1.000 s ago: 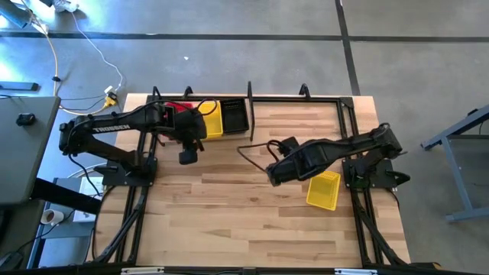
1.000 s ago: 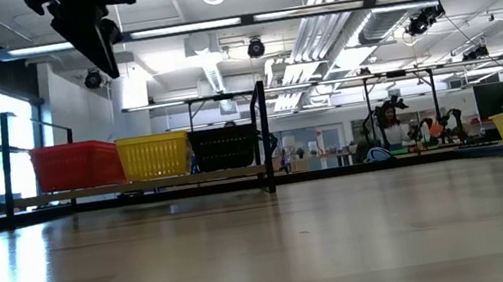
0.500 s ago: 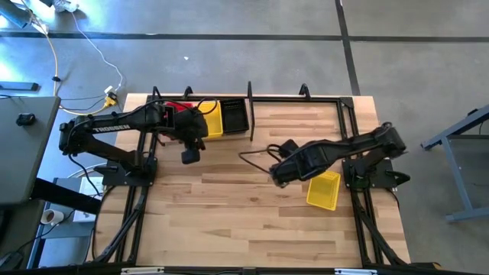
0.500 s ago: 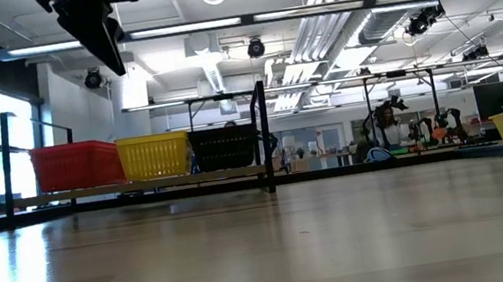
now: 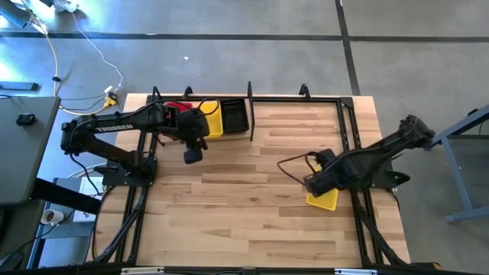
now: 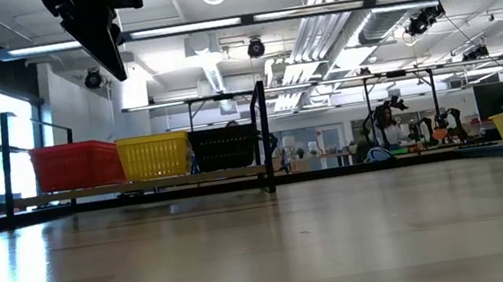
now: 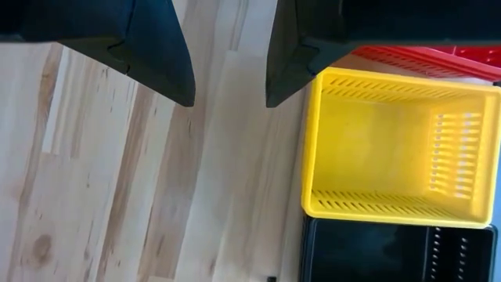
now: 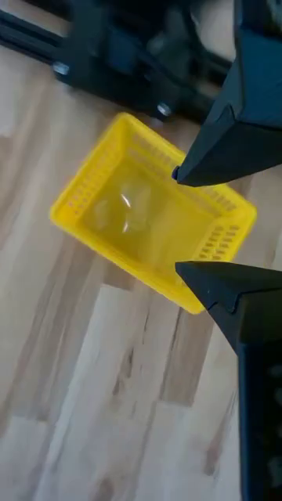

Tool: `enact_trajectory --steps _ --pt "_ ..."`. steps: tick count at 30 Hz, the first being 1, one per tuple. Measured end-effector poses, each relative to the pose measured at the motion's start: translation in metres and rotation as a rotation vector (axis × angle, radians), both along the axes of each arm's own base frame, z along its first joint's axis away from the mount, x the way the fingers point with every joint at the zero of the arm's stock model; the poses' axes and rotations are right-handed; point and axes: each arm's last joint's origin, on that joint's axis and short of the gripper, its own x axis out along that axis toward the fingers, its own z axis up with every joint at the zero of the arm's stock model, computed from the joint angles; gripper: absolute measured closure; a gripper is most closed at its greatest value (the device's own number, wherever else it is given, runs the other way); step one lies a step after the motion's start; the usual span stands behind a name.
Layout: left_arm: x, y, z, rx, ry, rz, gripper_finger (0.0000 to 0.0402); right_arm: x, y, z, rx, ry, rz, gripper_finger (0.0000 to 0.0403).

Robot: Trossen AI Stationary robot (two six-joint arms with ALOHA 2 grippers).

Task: Stack baskets on shelf by color
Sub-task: Stack the yellow bin on top of the yellow bin on the shelf

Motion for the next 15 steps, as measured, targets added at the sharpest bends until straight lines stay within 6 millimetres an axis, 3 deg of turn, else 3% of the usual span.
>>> enact_trajectory --steps 6,15 --pt "0.000 0.000 0.000 -0.002 -0.004 0.007 0.0254 -0.019 0.014 -0.025 0.070 -0.018 -0.137 0.0254" --pt "0.000 -0.001 0.000 -0.008 -0.007 0.017 0.0253 -0.039 0.030 -0.064 0.042 0.011 -0.271 0.0254"
